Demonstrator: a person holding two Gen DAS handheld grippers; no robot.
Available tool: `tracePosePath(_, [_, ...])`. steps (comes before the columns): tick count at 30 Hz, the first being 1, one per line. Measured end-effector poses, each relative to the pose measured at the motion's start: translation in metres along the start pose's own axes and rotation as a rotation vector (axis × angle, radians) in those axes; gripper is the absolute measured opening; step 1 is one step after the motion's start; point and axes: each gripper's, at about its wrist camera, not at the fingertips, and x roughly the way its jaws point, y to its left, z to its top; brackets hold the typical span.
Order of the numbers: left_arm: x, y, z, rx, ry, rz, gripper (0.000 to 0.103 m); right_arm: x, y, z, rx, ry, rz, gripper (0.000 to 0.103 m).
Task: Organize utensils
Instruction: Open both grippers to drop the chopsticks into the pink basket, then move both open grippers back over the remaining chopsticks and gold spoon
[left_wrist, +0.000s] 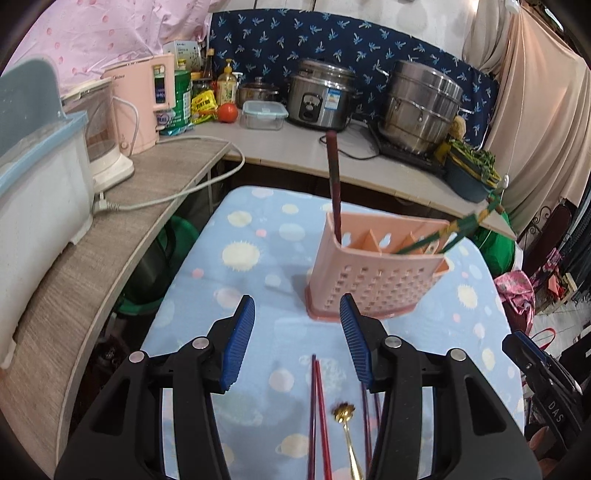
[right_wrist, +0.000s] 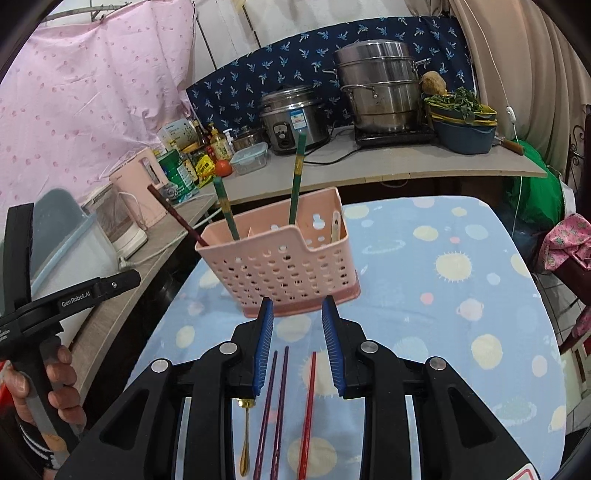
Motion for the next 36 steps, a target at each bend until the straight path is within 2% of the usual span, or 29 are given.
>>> tracePosePath(19, [0.024, 0.014, -0.105, 0.025, 0.190, 0.029, 0.046, 0.005, -0.010, -0.099, 0.009, 0.184, -0.042, 0.027])
tracePosePath(36, [0.027, 0.014, -0.162, 0.046, 0.295, 0.029, 0.046, 0.008, -0.006, -0.155, 0.000, 0.289, -0.044, 0.027])
